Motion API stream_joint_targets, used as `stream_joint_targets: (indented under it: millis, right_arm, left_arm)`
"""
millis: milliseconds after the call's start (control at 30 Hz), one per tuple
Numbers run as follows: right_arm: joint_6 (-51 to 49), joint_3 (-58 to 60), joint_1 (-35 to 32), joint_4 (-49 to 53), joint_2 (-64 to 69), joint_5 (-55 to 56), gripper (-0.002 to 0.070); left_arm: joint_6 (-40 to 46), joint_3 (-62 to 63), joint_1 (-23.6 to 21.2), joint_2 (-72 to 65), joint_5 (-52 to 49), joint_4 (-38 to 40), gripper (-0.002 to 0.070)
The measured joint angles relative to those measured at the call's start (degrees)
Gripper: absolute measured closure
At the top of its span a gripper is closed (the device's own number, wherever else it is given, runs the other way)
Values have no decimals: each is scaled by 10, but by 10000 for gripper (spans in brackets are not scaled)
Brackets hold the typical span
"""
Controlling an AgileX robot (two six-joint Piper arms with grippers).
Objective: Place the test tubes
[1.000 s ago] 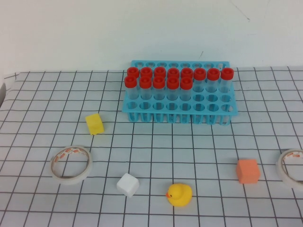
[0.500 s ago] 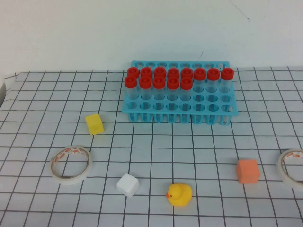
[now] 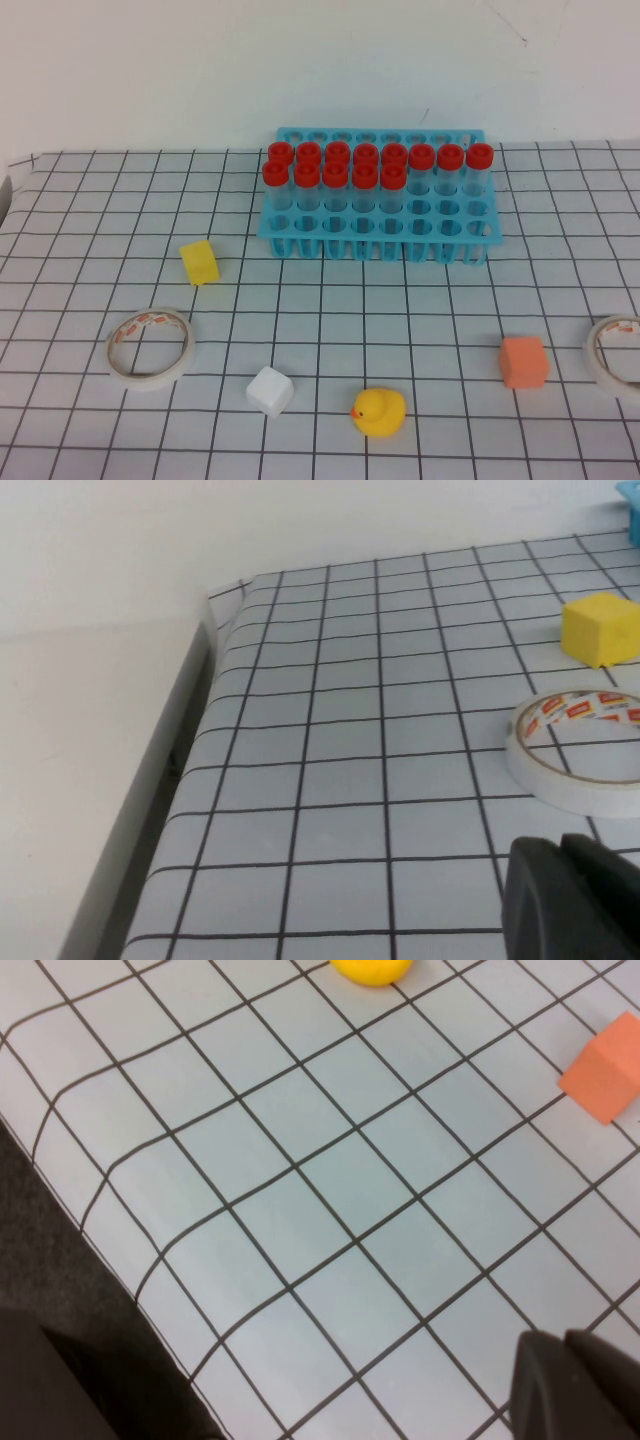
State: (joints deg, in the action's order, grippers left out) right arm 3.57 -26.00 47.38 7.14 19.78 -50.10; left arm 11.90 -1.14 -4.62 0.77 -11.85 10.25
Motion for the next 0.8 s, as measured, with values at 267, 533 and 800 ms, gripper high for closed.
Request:
stream_joint_targets:
  millis: [267, 533, 800]
  right_arm:
    - [0, 0, 0, 0, 0, 0, 678]
    - [0, 0, 0, 0, 0, 0, 678]
    - [0, 0, 0, 0, 0, 0, 678]
  left_arm:
    - [-74, 1, 0, 0, -51, -66, 676]
    - [-20, 1, 19, 0, -55, -57, 676]
    - [-3, 1, 73, 0, -55, -31, 676]
